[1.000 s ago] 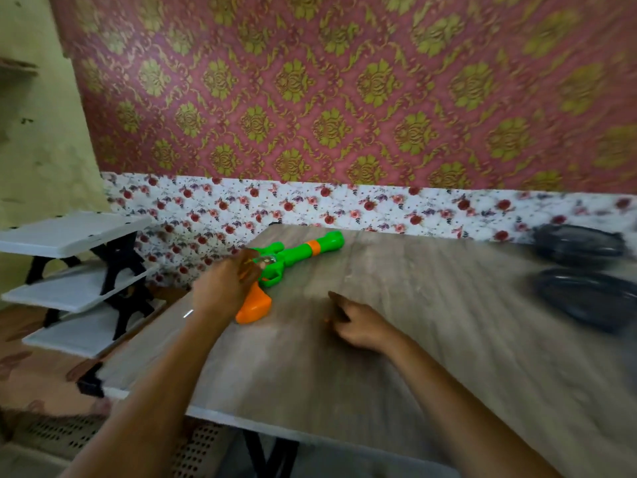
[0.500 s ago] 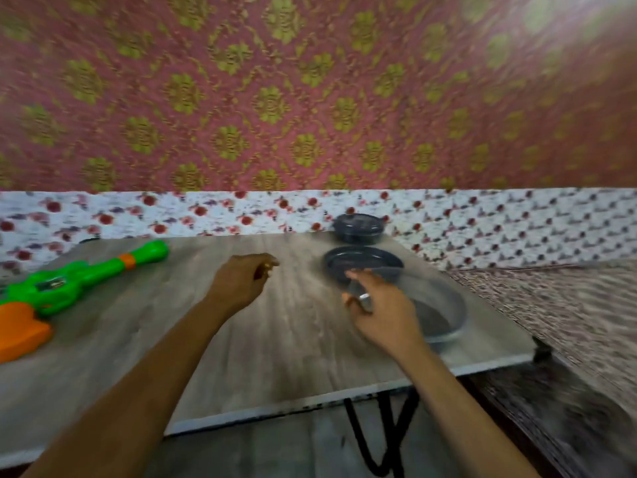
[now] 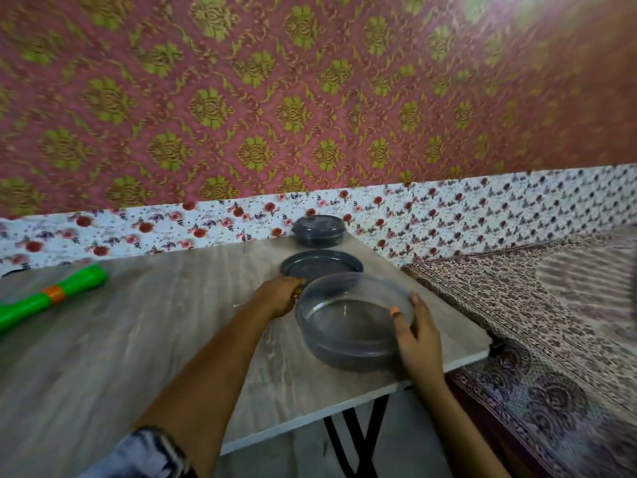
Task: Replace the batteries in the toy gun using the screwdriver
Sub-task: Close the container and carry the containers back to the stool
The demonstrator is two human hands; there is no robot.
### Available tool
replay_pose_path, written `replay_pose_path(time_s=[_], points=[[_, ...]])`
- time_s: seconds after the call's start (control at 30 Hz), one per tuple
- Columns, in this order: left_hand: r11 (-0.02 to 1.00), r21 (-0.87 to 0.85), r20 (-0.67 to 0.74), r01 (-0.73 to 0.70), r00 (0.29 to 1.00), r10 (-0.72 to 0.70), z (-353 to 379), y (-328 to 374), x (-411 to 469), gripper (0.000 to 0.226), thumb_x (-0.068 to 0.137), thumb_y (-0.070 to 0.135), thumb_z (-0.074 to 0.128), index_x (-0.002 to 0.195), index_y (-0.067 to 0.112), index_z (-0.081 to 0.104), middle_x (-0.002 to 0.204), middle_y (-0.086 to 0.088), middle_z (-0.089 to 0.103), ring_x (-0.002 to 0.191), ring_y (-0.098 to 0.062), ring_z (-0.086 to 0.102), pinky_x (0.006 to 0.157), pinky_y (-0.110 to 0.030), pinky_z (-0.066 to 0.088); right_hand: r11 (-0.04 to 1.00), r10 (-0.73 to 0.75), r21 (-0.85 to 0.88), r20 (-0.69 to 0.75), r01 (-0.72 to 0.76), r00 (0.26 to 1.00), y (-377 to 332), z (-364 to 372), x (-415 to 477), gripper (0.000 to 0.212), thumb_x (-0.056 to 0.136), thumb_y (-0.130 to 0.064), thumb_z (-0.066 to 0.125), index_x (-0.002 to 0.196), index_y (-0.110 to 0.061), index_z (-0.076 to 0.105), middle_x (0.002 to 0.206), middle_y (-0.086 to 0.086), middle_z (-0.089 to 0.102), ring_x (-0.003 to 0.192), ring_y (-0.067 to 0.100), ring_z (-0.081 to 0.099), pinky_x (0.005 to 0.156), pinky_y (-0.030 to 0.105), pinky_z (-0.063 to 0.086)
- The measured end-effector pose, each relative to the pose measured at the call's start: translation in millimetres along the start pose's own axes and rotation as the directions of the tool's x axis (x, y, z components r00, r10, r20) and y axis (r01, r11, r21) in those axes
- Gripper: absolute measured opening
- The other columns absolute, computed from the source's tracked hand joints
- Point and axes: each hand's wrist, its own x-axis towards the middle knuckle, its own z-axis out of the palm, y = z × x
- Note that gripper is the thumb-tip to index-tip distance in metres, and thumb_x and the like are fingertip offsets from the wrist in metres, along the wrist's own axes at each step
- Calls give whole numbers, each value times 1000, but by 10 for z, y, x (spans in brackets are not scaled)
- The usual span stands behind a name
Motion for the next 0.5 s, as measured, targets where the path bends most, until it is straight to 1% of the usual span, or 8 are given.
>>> replay_pose_path(time_s=[0.03,0.1,0.2,0.27,0.33,0.37,0.43,0.5], points=[[1000,18,-22,2,1000,-1,25,-9,23,33,97,32,43,127,23,56,137,-6,51,120,-25,51,101,-35,41,998,6,61,-43,-4,999,3,25,-35,71,82,-45,42,143,-10,34,149,7,35,138,21,31,111,31,24],[993,115,-76,17,997,-9,67,-12,49,29,97,29,43,117,16,60,129,-8,54,116,-24,50,98,-34,42,997,-6,79,-101,14,995,16,62,-74,71,79,-47,37,142,-15,37,148,2,38,136,17,34,110,32,26],[968,249,-145,23,989,14,107,-59,65,26,96,27,46,117,15,56,129,-7,51,120,-23,44,100,-34,38,1000,-8,10,-95,9,995,25,96,-65,70,80,-50,32,143,-21,36,149,-3,37,136,17,35,109,36,27],[964,264,-216,12,975,47,60,-119,-3,26,93,21,49,118,15,54,129,-6,52,120,-22,44,101,-33,36,1000,-6,5,-77,7,997,28,106,-43,69,80,-51,33,143,-25,35,149,-4,36,135,17,35,109,40,28],[984,176,-327,16,944,43,-68,-173,-104,28,92,16,52,119,14,54,126,-7,55,116,-23,48,98,-33,38,1000,-7,11,-55,8,998,36,101,-32,65,84,-51,38,144,-27,33,150,-4,36,135,17,37,110,42,30],[995,103,-385,16,923,25,-160,-197,-164,26,92,15,52,118,15,55,120,-8,58,109,-24,54,94,-34,43,1000,-4,13,-42,5,999,34,101,-25,61,88,-48,42,144,-27,32,150,-4,35,134,17,37,110,42,30],[1000,-26,-484,-3,875,-10,-380,-229,-273,19,95,17,49,113,15,56,102,-10,64,88,-25,61,81,-37,52,1000,11,28,6,-11,1000,27,103,12,56,94,-38,47,145,-27,28,151,-5,33,134,17,37,111,42,30],[993,-119,-564,-9,823,-60,-630,-260,-382,21,97,18,46,114,11,56,87,-12,64,75,-26,61,72,-35,52,998,30,56,90,-35,995,-15,149,56,59,94,-35,48,147,-26,23,153,-3,29,137,19,32,113,44,28]])
